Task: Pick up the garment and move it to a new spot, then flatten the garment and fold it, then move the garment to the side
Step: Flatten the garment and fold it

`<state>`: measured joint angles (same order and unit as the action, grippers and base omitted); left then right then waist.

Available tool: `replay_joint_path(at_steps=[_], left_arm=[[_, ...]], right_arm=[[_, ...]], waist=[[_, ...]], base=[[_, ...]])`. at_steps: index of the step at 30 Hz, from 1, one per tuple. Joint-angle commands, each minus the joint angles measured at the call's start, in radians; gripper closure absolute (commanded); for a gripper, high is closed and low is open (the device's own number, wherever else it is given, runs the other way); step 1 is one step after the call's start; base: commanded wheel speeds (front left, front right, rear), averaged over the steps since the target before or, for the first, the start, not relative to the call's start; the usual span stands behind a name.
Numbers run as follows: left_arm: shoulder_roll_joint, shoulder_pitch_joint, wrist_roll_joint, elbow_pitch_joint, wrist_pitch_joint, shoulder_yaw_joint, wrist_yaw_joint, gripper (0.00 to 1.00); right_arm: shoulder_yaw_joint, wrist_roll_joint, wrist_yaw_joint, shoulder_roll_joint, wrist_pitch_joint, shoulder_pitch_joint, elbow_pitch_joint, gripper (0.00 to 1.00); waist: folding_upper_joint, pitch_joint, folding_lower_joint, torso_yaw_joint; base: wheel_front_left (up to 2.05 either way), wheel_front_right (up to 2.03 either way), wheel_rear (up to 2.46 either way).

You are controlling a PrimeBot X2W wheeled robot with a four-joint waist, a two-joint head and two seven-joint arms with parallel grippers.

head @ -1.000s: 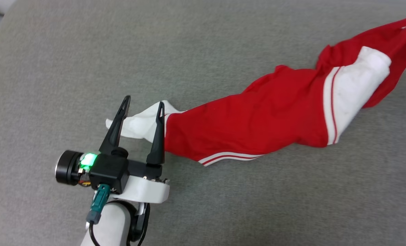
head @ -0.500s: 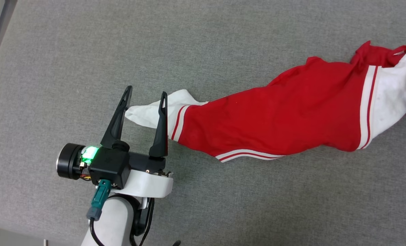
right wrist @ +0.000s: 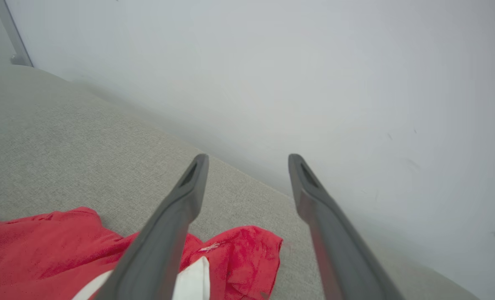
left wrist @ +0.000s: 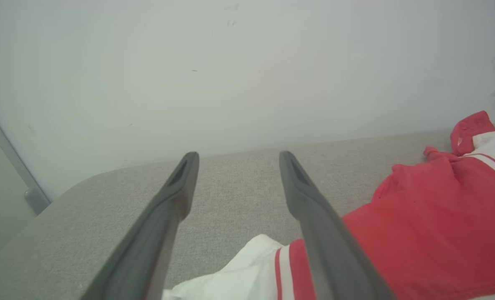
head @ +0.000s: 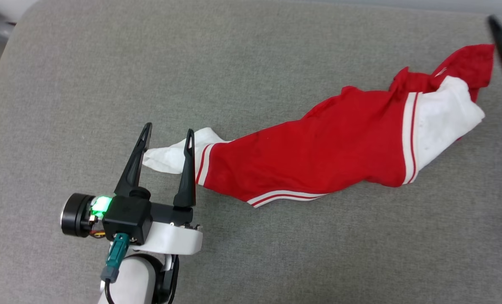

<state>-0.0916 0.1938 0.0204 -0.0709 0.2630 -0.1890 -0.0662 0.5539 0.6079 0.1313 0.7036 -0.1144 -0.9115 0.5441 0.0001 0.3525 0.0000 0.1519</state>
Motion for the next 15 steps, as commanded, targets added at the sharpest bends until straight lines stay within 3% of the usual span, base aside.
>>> replay_joint_path(at_steps=[1, 6, 10, 15], left_arm=[[-0.004, -0.009, -0.005, -0.001, 0.002, 0.001, -0.004, 0.00], [-0.008, -0.038, -0.006, -0.002, 0.002, 0.008, -0.004, 0.00], [-0.009, -0.047, -0.003, 0.003, 0.002, 0.012, 0.000, 0.00], [-0.004, -0.058, -0.003, 0.003, 0.002, 0.008, 0.000, 0.00]], right_arm=[[0.004, 0.003, -0.001, 0.000, 0.003, 0.020, -0.020, 0.00], [0.042, 0.050, -0.001, 0.041, 0.145, 0.130, -0.327, 0.00], [0.070, 0.102, -0.001, 0.121, 0.321, 0.190, -0.556, 0.00], [0.074, 0.164, -0.001, 0.198, 0.536, 0.245, -0.710, 0.00]], waist=[[-0.0001, -0.017, 0.0000, -0.014], [-0.0001, -0.045, 0.0000, -0.029], [-0.0001, -0.061, 0.0000, -0.031], [-0.0001, -0.074, 0.0000, -0.028]], base=[[0.00, 0.00, 0.00], [0.00, 0.00, 0.00], [0.00, 0.00, 0.00], [0.00, 0.00, 0.00]])
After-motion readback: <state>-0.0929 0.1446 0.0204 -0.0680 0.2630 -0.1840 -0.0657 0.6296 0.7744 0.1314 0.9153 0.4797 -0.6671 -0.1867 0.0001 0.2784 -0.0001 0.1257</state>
